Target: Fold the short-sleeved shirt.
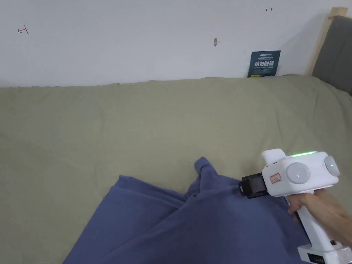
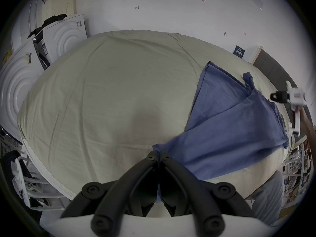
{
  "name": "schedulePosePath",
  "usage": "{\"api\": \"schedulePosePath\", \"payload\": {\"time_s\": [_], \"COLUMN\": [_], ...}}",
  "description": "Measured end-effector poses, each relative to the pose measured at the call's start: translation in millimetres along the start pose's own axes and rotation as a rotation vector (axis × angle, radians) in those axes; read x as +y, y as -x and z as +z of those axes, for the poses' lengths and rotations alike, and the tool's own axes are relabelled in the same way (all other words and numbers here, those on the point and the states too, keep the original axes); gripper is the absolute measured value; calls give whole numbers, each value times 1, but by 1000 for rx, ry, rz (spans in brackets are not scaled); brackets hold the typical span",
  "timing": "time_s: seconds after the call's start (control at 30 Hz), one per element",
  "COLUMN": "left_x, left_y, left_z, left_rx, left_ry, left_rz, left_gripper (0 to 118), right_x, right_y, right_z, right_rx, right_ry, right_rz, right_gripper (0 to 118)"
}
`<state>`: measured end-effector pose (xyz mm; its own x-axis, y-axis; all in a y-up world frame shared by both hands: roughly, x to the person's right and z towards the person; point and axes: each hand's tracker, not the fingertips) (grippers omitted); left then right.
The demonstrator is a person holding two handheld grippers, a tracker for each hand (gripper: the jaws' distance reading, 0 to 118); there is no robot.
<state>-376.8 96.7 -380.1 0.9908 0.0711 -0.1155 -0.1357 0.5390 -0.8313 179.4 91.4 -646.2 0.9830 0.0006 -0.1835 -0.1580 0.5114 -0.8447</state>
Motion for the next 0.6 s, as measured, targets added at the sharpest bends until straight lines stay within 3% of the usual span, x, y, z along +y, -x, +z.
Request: {"api": "schedulePosePath", "payload": {"time_s": [0.1,0.27,0.33,0.4,0.43,0.47,0.53,0.6], "left_x": [3,7,6,6,6,8,9,12], "left_y": [-1,8,7,10,10,11,15,16], "left_z": [-2,-16,-18,-21,-21,-22,-24,-24], "left_rx": [1,4,8,12,12,14,11,11], "left_ry": [5,29,35,42,44,48,56,66], "left_rz": [0,7,1,-6,-9,-14,4,17], "left_gripper": [0,0,0,0,0,0,0,0], "right_x": [13,9,8,8,6,8,11,10], "right_y": [-1,13,19,24,30,31,43,43], "right_z": [-21,-64,-66,-59,-51,-38,-20,5], "right_rx": [-46,-122,-114,-79,-70,-28,-73,-30], "right_ry": [15,174,121,130,106,75,8,-16], "right_rz": [59,239,218,197,236,251,288,275], "right_gripper": [118,113,111,89,62,2,3,3]}}
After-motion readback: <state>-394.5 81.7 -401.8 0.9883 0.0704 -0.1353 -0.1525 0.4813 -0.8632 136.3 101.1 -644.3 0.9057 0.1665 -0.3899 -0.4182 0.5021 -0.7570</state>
